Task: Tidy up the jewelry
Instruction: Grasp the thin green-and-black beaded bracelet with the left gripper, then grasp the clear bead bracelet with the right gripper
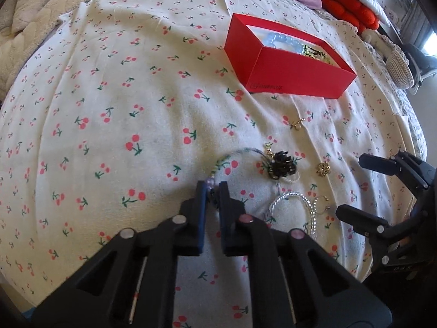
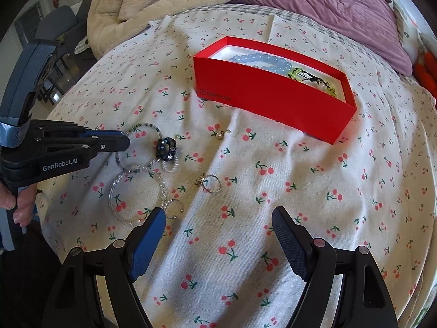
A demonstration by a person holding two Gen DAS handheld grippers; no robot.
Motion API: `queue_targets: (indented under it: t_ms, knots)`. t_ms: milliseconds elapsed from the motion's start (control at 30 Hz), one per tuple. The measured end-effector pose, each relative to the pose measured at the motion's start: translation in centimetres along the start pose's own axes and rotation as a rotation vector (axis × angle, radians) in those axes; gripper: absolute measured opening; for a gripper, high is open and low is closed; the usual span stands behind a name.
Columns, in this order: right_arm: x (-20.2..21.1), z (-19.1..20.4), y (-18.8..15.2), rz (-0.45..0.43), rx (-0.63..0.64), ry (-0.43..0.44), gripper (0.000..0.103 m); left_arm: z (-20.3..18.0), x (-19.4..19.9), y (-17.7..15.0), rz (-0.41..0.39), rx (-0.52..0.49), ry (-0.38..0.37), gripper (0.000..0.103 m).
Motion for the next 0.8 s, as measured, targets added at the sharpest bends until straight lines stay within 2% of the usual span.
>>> queue_targets:
  t_ms: [300, 433, 567, 700, 800]
  knots:
    - [1.0, 3.0, 1.3, -0.05, 0.065, 0.066, 0.078, 2.9, 2.4, -1.3, -0.008, 0.023, 0.073, 0.006]
    - [1.2, 5.0, 1.6, -0.062, 0.122, 0.101, 0.065, 3.8, 2.9, -2.0, -0.004, 0.038, 0.076, 0.006]
    - [0.3, 6.8, 1.4, -0.027, 0.158, 0.133, 0.05, 4.1, 3.4, -2.6, -0.004, 0.033, 0.078, 0.006]
    - [-0.9, 7.3, 1.3, 0.011, 0.153, 0.145, 0.042, 4.3, 3.5, -2.9, -0.001, 0.033, 0.075, 0.006]
    - [-1.7, 7.5, 1.4, 0.031, 0.145, 0.149, 0.039, 4.3, 3.5, -3.1, 0.001, 0.032, 0.072, 0.006]
Point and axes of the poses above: each gripper's, at about its wrist camera, not at the fingertips, and x roughly against the way its jaws point, z to its left, y to its top, the point moved 10 cm from there along -x, roughly the way its jaws point, and after that the axes turned 10 degrees about -y, right-handed, at the moved point
